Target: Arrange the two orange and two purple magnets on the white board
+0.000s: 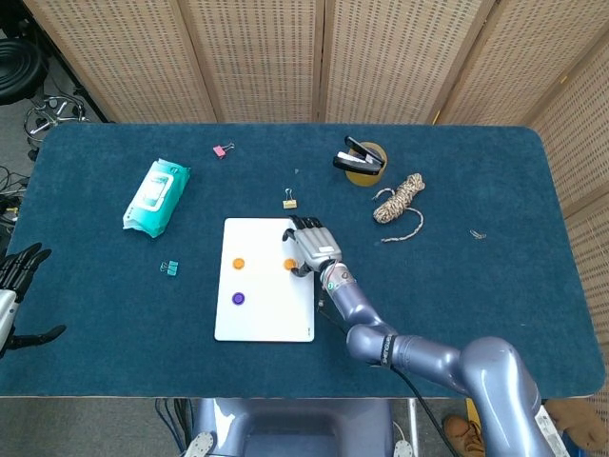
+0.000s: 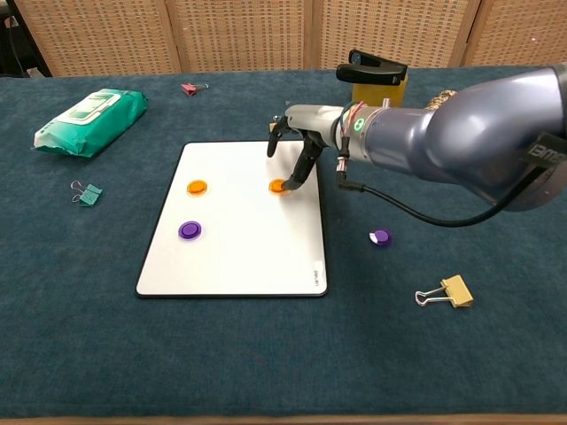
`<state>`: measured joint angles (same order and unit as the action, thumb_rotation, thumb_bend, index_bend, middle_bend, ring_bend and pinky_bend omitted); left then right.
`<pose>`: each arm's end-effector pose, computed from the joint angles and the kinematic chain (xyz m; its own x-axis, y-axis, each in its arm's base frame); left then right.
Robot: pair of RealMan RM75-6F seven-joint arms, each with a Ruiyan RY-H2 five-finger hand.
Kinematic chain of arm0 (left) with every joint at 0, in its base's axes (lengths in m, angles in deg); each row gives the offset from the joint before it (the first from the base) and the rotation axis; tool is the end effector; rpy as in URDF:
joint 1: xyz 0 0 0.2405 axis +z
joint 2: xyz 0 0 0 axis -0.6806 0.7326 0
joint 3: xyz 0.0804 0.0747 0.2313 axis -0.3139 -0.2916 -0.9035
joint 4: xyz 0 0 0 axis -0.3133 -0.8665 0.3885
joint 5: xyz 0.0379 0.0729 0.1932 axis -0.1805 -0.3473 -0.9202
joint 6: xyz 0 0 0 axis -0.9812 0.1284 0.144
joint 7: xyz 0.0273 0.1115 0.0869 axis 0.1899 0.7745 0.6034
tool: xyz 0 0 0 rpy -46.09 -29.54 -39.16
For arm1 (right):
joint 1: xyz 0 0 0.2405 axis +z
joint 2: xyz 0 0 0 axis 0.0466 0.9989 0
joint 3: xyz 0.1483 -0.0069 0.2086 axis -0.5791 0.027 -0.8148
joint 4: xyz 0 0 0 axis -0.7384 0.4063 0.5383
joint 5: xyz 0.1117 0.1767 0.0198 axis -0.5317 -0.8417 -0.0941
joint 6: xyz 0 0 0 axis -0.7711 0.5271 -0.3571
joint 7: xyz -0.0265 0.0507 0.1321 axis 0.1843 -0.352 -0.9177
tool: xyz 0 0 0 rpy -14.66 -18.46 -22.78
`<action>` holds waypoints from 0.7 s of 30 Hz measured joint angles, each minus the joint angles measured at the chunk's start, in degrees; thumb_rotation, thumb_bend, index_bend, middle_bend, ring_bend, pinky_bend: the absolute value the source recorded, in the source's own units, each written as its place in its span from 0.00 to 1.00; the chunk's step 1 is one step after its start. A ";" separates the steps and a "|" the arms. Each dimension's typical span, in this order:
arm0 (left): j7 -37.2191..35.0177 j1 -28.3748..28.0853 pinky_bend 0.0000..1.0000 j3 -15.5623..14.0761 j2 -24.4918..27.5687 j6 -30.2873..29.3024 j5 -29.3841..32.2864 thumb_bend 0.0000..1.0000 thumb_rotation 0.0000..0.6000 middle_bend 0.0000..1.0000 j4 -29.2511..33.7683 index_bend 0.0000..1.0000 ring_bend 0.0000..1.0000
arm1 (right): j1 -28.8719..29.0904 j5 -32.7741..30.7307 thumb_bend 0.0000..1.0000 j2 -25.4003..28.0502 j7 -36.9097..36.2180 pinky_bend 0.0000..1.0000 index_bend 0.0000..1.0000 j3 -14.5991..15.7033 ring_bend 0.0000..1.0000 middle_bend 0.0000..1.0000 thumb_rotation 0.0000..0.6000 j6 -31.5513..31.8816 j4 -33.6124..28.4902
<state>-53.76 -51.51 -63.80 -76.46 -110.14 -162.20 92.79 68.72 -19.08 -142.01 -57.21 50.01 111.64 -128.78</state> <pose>-0.2890 0.1918 0.1981 0.2712 0.1101 0.9562 0.9621 -0.0593 -0.2660 -0.0488 -0.4155 -0.1030 0.3039 -0.4649 0.8316 -0.9428 -0.2724 0.1923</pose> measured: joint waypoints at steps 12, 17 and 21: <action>-0.08 -0.14 0.00 -0.51 0.20 0.39 -0.94 0.10 1.00 0.00 0.29 0.00 0.00 | -5.84 2.91 0.28 10.75 5.30 0.00 0.29 4.59 0.00 0.00 1.00 12.74 -22.70; -0.18 -0.13 0.00 -0.74 0.30 0.33 -1.47 0.10 1.00 0.00 0.34 0.00 0.00 | -9.28 4.82 0.27 15.25 7.69 0.00 0.30 8.09 0.00 0.00 1.00 17.59 -29.70; -0.39 -0.02 0.00 -0.98 0.40 0.06 -2.07 0.10 1.00 0.00 0.44 0.00 0.00 | -12.18 6.51 0.27 16.95 8.90 0.00 0.30 11.26 0.00 0.00 1.00 20.38 -32.39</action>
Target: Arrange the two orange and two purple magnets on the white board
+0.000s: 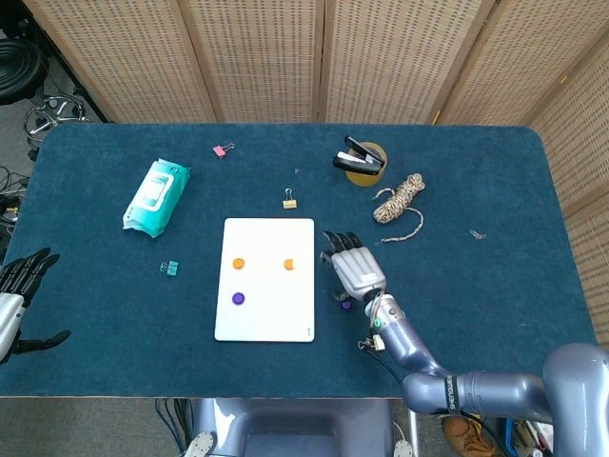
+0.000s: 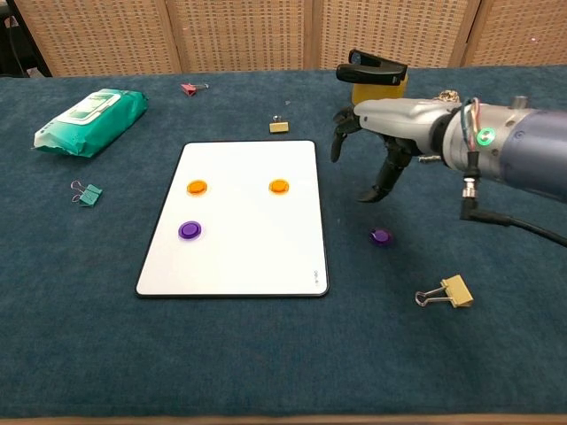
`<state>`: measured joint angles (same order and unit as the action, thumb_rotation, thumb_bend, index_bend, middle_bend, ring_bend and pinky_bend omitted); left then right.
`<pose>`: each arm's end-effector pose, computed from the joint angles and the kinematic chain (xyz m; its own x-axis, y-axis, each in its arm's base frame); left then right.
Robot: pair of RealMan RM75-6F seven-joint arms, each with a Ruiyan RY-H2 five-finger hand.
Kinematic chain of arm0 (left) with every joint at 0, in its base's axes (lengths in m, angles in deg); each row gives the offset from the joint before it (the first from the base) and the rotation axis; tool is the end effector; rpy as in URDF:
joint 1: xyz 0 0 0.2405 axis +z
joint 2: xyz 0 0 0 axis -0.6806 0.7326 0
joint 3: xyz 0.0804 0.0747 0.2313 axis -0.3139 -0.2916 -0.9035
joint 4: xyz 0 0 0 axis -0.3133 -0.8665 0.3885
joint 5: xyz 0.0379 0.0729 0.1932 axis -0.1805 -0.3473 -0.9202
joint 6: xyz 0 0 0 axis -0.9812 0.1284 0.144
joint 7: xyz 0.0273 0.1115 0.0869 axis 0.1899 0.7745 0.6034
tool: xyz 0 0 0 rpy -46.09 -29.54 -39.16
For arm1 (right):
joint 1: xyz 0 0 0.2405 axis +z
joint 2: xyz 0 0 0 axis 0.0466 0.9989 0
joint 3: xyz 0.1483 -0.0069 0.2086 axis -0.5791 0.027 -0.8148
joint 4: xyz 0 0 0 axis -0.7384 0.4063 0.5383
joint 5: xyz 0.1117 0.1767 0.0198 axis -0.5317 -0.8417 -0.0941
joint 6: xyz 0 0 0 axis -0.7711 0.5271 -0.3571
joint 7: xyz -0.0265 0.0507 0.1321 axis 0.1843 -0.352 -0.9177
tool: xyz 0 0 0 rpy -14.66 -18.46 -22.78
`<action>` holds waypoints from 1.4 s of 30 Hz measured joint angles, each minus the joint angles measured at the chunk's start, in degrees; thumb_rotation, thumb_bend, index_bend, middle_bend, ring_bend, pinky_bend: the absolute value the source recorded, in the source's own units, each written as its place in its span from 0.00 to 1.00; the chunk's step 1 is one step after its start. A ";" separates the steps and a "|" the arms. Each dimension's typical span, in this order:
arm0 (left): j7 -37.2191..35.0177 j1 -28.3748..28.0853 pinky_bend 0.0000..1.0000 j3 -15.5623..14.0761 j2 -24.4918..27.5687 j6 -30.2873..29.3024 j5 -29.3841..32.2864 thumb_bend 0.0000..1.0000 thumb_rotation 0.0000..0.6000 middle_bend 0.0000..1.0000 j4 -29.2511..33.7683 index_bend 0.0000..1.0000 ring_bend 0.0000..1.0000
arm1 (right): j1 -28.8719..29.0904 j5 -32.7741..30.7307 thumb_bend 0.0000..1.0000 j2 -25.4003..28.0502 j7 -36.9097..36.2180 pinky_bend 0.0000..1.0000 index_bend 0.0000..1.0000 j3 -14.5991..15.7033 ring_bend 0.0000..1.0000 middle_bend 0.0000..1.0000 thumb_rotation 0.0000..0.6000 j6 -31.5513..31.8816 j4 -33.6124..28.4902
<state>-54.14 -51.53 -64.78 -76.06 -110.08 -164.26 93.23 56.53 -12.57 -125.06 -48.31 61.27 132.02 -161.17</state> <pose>-0.2854 0.1875 0.1950 0.2716 0.1342 0.9530 0.9612 -0.0868 -0.2617 -0.1065 -0.3411 -0.0340 0.4549 -0.3684 0.8107 -0.8800 -0.3255 0.3459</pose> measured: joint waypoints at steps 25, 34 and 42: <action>0.53 -0.03 0.00 -0.47 -0.07 0.03 -0.41 0.10 1.00 0.00 0.33 0.00 0.00 | -6.68 6.68 0.27 -3.18 -1.96 0.00 0.38 3.98 0.00 0.00 1.00 -1.72 4.46; 1.15 -0.22 0.00 -0.44 -0.27 0.46 0.02 0.10 1.00 0.00 0.43 0.00 0.00 | -7.47 6.87 0.27 -2.87 -2.19 0.00 0.39 3.18 0.00 0.00 1.00 -2.87 5.37; 1.68 -0.34 0.00 -0.54 -0.43 0.76 0.08 0.10 1.00 0.00 0.61 0.00 0.00 | -8.24 7.24 0.27 -2.29 -2.46 0.00 0.40 3.08 0.00 0.00 1.00 -3.70 5.43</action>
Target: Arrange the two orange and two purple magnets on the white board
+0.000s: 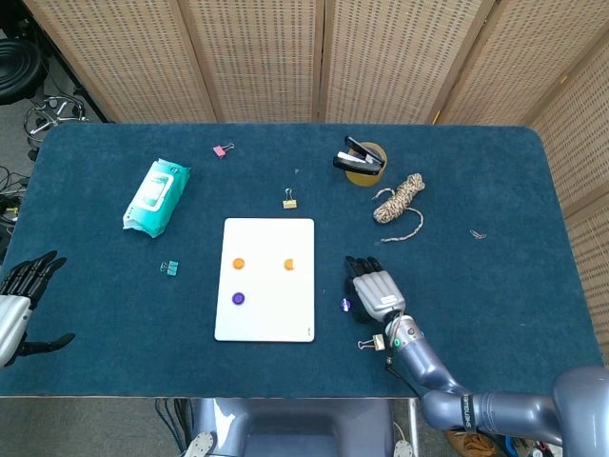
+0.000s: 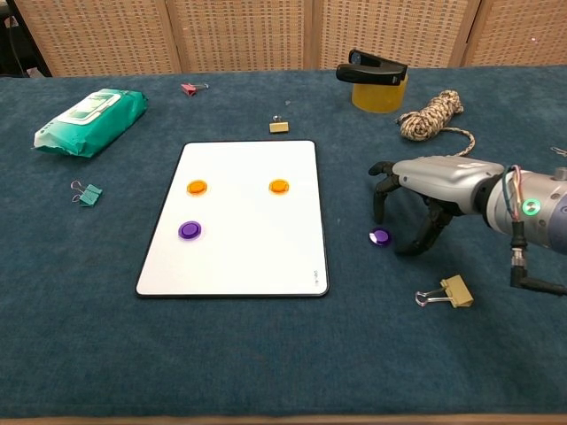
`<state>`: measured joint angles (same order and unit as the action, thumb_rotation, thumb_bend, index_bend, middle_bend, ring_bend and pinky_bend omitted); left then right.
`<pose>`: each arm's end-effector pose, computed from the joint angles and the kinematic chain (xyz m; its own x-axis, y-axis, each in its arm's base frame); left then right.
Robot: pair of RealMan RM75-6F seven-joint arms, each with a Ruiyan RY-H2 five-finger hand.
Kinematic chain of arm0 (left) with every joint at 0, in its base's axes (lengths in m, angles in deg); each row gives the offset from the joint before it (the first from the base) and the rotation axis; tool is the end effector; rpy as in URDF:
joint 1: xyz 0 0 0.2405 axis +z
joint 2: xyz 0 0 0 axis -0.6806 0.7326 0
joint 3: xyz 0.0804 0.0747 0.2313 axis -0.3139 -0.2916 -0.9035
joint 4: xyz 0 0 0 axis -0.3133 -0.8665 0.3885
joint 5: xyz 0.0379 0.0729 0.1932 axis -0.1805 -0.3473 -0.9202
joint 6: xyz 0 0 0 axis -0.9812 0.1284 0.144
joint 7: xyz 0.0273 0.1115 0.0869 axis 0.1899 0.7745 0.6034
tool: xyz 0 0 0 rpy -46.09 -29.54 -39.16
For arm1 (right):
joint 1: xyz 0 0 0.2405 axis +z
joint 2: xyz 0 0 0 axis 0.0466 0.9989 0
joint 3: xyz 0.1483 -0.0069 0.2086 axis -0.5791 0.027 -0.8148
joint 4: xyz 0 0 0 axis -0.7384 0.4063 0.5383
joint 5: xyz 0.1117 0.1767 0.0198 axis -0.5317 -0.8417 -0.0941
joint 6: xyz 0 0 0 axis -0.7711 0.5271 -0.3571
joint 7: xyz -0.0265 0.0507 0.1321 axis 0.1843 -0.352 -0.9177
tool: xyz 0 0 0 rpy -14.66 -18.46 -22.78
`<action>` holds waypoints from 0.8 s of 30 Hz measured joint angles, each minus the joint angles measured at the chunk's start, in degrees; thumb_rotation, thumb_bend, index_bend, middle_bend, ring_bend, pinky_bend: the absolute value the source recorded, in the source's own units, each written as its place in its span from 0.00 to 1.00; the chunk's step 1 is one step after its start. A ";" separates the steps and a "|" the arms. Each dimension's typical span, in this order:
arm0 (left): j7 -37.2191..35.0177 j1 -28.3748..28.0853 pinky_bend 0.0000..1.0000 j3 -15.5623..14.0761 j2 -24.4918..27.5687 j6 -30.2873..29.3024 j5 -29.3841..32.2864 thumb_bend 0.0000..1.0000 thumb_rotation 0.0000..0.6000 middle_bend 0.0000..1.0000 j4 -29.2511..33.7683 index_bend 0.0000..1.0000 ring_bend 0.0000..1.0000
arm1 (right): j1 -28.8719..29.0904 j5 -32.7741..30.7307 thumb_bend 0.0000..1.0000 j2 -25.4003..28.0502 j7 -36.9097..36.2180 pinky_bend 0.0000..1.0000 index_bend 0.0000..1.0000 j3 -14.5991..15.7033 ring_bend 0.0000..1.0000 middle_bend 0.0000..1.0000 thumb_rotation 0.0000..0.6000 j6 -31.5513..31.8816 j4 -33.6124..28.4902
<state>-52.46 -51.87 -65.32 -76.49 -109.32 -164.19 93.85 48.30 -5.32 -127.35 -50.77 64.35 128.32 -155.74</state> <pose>-0.2839 0.1866 0.1888 0.2839 0.1538 0.9464 0.9579 -0.0898 -0.2728 -0.1610 -0.3180 -0.0527 0.4784 -0.4295 0.7659 -0.8750 -0.3070 0.3743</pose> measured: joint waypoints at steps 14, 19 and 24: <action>0.30 -0.08 0.00 -0.08 -0.10 0.18 0.07 0.10 1.00 0.00 0.05 0.00 0.00 | -0.90 1.63 0.27 -0.58 -1.31 0.00 0.43 -0.56 0.00 0.00 1.00 -0.77 0.99; 0.33 -0.12 0.00 -0.11 -0.11 0.25 0.12 0.10 1.00 0.00 0.05 0.00 0.00 | -1.24 3.27 0.27 -1.30 -2.39 0.00 0.44 -0.76 0.00 0.00 1.00 -0.86 1.77; 0.50 -0.15 0.00 -0.13 -0.16 0.32 0.16 0.10 1.00 0.00 0.10 0.00 0.00 | -1.55 3.66 0.28 -1.68 -2.88 0.00 0.45 -1.17 0.00 0.00 1.00 -1.30 2.36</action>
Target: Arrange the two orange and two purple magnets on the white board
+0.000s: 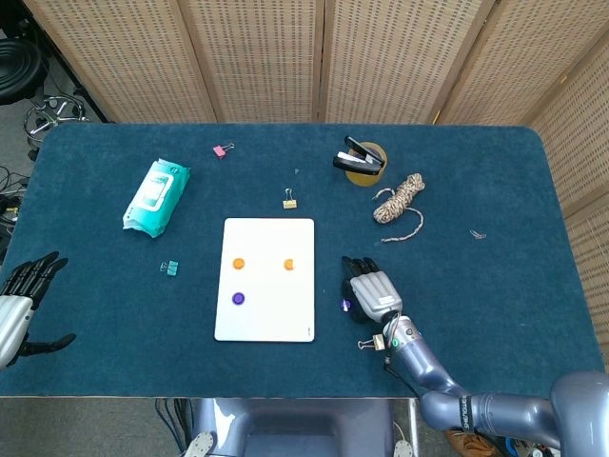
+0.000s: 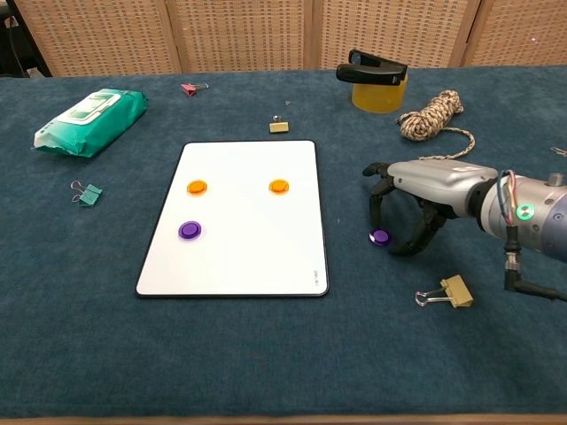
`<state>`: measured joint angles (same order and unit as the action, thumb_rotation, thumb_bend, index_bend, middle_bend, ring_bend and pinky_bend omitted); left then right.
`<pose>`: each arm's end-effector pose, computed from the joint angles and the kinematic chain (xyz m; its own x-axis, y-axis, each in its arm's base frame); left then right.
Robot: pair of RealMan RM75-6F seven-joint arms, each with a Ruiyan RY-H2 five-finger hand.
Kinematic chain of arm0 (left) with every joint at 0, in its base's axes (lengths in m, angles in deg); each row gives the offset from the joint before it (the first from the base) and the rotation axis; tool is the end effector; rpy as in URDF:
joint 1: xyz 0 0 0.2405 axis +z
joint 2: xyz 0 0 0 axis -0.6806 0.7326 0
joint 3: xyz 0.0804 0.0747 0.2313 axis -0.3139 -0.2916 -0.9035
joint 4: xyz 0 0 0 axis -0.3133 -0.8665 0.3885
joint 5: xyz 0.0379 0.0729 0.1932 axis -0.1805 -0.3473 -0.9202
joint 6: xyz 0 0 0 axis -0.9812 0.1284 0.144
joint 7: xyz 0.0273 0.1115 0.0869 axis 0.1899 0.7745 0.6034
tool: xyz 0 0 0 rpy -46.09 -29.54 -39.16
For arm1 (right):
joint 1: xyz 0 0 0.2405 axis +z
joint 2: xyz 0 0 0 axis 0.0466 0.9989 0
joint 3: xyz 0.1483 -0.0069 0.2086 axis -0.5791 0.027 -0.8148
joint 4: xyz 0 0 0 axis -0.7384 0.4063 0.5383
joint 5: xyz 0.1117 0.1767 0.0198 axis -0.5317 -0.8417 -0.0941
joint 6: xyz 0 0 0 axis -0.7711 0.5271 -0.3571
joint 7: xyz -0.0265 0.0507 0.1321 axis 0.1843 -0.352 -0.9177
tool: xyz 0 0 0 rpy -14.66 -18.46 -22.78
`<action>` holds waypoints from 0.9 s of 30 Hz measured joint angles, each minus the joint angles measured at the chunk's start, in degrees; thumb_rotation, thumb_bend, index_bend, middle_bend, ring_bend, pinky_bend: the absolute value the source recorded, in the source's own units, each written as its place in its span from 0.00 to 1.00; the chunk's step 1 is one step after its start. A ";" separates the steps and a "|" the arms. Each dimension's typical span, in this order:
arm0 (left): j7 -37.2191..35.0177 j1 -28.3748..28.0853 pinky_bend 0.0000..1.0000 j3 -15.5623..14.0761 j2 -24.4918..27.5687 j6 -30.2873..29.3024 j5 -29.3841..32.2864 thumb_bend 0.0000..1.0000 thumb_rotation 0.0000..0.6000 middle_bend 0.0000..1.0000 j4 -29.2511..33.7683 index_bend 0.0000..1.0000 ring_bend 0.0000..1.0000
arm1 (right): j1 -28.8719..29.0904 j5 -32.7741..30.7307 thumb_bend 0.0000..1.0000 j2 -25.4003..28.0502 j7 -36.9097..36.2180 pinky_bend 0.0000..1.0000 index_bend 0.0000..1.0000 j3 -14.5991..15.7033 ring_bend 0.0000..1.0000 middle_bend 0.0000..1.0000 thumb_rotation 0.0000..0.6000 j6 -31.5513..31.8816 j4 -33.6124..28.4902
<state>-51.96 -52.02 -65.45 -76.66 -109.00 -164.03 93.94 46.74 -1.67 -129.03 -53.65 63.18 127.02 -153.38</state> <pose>-0.2839 0.1867 0.1870 0.2881 0.1599 0.9441 0.9568 -0.0892 -0.2769 -0.1610 -0.3175 -0.0595 0.4486 -0.4281 0.7845 -0.8879 -0.3136 0.3366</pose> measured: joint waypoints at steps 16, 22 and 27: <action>-0.07 -0.03 0.00 -0.08 0.03 0.04 -0.05 0.10 1.00 0.00 0.04 0.00 0.00 | -0.05 -0.63 0.34 -0.27 0.73 0.00 0.54 -0.67 0.00 0.00 1.00 -0.96 -0.04; -0.09 -0.02 0.00 -0.11 0.05 0.01 -0.07 0.10 1.00 0.00 0.05 0.00 0.00 | -0.15 -0.49 0.35 -0.09 0.62 0.00 0.55 -1.05 0.00 0.00 1.00 -0.84 -0.72; 0.00 -0.10 0.00 -0.15 0.05 0.17 -0.11 0.10 1.00 0.00 0.10 0.00 0.00 | -0.07 -0.44 0.36 0.34 0.33 0.00 0.55 -1.89 0.00 0.00 1.00 -0.62 -1.95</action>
<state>-51.96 -52.12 -65.59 -76.61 -108.83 -164.14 94.04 46.67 -2.10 -128.69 -53.32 61.29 126.40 -155.33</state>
